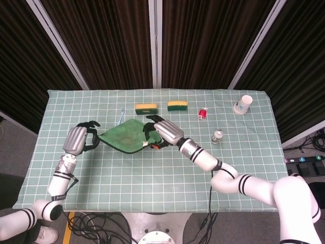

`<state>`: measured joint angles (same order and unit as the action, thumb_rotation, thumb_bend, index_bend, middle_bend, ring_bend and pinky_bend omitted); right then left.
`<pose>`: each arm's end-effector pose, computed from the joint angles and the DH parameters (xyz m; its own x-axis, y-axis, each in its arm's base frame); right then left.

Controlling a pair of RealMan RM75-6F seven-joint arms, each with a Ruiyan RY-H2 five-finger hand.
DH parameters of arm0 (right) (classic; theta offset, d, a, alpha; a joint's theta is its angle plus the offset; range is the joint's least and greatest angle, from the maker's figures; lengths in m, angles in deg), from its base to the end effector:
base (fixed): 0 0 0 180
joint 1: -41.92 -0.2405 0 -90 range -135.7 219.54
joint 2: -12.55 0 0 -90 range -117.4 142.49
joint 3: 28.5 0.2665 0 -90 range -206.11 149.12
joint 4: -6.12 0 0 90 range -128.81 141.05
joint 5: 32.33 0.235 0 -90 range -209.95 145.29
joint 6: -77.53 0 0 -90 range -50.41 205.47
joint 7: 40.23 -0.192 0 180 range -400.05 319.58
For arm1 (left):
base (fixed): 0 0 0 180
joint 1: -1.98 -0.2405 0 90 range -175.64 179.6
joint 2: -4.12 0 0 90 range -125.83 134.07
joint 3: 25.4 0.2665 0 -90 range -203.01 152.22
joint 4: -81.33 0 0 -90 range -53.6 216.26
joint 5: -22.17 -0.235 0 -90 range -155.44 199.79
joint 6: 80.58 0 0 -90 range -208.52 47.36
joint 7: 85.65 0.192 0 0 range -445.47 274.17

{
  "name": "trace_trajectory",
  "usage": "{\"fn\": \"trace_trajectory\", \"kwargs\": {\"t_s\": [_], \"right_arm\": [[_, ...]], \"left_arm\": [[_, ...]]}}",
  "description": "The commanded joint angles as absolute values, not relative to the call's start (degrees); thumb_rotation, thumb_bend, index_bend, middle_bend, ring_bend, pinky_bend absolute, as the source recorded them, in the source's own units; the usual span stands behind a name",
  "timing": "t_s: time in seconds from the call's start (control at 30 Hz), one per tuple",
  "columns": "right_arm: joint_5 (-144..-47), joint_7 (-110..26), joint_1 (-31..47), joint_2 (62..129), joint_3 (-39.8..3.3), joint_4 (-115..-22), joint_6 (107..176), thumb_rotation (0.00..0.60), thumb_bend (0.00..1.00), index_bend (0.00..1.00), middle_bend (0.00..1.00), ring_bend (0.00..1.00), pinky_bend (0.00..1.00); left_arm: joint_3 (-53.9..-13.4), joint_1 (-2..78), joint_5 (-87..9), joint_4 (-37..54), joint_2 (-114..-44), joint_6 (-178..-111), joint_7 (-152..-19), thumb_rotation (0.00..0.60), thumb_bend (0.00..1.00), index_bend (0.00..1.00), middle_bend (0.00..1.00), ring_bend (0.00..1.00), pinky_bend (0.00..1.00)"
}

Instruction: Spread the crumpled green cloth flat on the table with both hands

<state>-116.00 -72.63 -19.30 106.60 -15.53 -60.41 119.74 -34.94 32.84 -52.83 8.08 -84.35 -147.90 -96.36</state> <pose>-0.0196 -0.4539 -0.0920 0.1450 -0.5203 0.8416 -0.8289 -0.5284 -0.1839 -0.2379 0.3933 0.0008 0.0990 0.1230 0.9875 0.9784 -0.1929 -0.0740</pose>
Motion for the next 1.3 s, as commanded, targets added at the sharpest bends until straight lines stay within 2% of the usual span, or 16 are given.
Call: {"fn": "trace_trajectory", "kwargs": {"t_s": [0.03,0.23,0.57,0.97,1.17,1.23,1.3], "right_arm": [[-119.23,-76.4,-17.87,104.14,-18.38,-63.22,121.49,0.6,0.5,0.82,0.29,0.0,0.0],[-123.22,-80.26,-17.23,99.97,-22.21,-67.01,122.33,0.6,0.5,0.82,0.29,0.0,0.0],[-127.81,-78.14,-17.43,95.08,-27.8,-72.3,121.71,0.6,0.5,0.82,0.29,0.0,0.0],[-128.41,-69.35,-16.66,97.14,-30.81,-73.53,121.03,0.6,0.5,0.81,0.29,0.0,0.0],[-128.91,-64.62,-16.62,97.41,-32.22,-73.79,119.97,0.6,0.5,0.79,0.27,0.0,0.0],[-129.13,-62.1,-16.62,97.32,-32.61,-74.01,119.6,0.6,0.49,0.76,0.26,0.0,0.0],[-129.34,-58.23,-16.52,97.21,-32.99,-74.0,119.14,0.578,0.44,0.7,0.22,0.0,0.0]], "left_arm": [[-31.6,30.65,-56.04,2.0,-81.09,-149.23,-94.13,0.6,0.44,0.85,0.44,0.36,0.32],[-28.07,29.19,-59.81,-4.13,-77.96,-149.86,-91.16,0.6,0.44,0.85,0.44,0.36,0.32],[-23.79,28.3,-63.41,-8.05,-76.9,-148.14,-86.3,0.6,0.44,0.85,0.44,0.36,0.32],[-21.26,28.1,-63.77,-7.84,-77.44,-144.41,-81.55,0.6,0.42,0.84,0.44,0.36,0.32],[-21.23,27.86,-63.73,-7.02,-78.0,-144.06,-80.83,0.6,0.42,0.84,0.44,0.36,0.32],[-21.42,27.8,-63.33,-6.66,-78.02,-143.83,-80.92,0.6,0.42,0.83,0.44,0.36,0.32],[-21.55,27.76,-63.06,-6.3,-78.02,-143.6,-81.04,0.6,0.42,0.8,0.44,0.36,0.32]]}}
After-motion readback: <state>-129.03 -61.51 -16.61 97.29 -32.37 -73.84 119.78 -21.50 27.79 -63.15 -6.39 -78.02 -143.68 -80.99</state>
